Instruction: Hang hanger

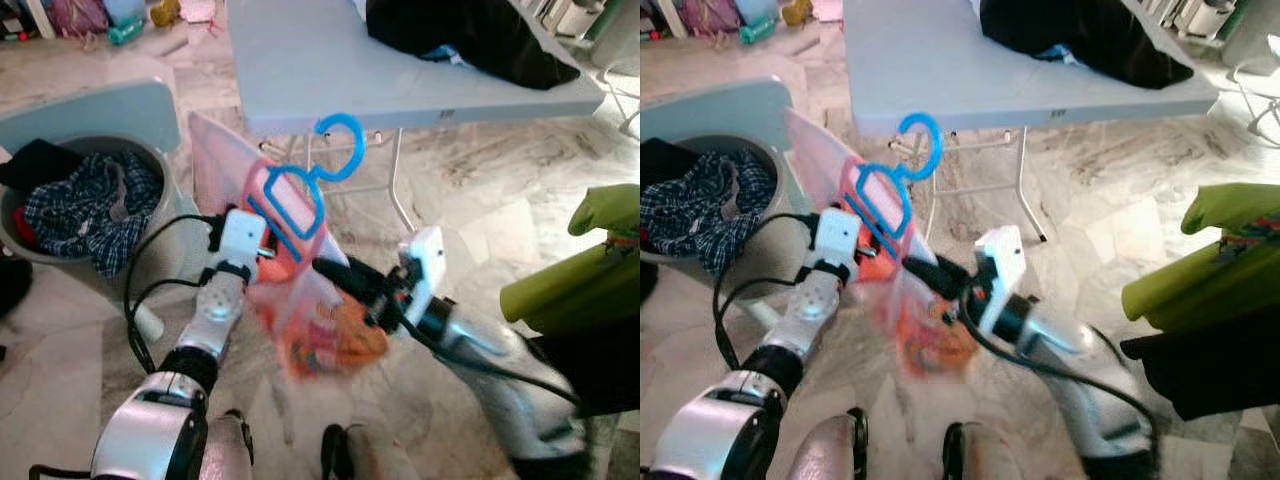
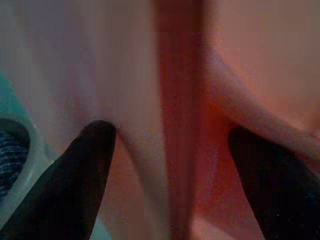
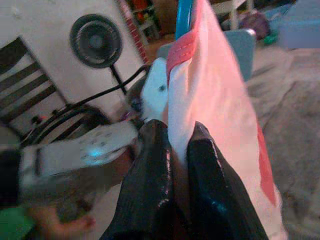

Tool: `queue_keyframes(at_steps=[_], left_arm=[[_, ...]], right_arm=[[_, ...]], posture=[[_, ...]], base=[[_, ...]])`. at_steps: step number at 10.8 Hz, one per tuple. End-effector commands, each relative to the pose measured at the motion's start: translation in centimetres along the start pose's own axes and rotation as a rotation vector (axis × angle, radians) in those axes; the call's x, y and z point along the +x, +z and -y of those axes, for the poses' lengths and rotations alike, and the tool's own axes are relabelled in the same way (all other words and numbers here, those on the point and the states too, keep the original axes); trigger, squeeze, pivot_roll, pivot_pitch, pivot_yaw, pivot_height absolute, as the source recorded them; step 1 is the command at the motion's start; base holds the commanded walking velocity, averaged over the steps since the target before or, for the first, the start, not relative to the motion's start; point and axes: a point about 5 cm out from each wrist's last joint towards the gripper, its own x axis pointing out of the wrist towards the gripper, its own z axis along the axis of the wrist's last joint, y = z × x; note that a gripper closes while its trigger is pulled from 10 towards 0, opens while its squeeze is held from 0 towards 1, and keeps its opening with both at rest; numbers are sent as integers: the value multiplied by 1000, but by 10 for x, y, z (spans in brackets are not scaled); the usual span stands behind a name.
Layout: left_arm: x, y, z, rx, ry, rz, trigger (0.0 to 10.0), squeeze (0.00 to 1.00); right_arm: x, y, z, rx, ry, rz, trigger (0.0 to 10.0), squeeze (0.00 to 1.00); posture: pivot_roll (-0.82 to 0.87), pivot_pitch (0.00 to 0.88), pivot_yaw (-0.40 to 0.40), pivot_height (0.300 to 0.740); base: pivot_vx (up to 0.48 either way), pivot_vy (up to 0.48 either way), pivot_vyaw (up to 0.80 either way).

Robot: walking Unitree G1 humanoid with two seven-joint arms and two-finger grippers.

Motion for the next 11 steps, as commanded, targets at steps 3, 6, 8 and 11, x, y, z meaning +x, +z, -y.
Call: queue_keyframes(at_steps=[3, 6, 8, 11], left_arm=[[-1, -6, -16, 18, 57, -28, 10000, 0], [-19, -24, -62, 66, 180, -53, 10000, 0], [-25, -25, -77, 70, 219, -41, 10000, 0], [-30, -28, -85, 69, 228, -55, 10000, 0]], right_arm=[[-24, 1, 0, -61, 105, -114, 10000, 0], [-86, -4, 25, -114, 125, -375, 10000, 0], [-108, -9, 33, -116, 136, -484, 10000, 0], [-124, -6, 31, -98, 241, -530, 10000, 0]], posture=[[-35, 168, -76, 740], [-28, 177, -81, 740], [-27, 178, -85, 740], [-19, 174, -84, 740]], base=[[0, 0, 0], [0, 0, 0], [0, 0, 0], [0, 0, 0]])
